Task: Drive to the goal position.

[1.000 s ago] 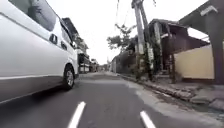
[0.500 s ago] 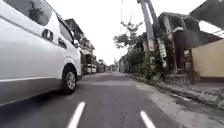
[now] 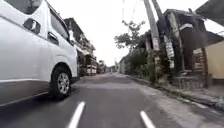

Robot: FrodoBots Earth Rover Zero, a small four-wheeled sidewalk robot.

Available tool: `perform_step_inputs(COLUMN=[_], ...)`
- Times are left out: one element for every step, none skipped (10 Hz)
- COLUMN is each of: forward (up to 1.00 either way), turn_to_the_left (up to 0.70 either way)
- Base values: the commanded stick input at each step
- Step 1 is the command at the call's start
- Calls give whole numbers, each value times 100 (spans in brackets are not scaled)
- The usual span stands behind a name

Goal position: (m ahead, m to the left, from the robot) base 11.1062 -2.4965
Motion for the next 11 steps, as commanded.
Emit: perform_step_inputs(forward=[85, 85, 85, 85, 78, 70, 70, 70, 70, 70, 70], turn_to_the_left=[0, 0, 0, 0, 0, 0, 0, 0, 0, 0, 0])
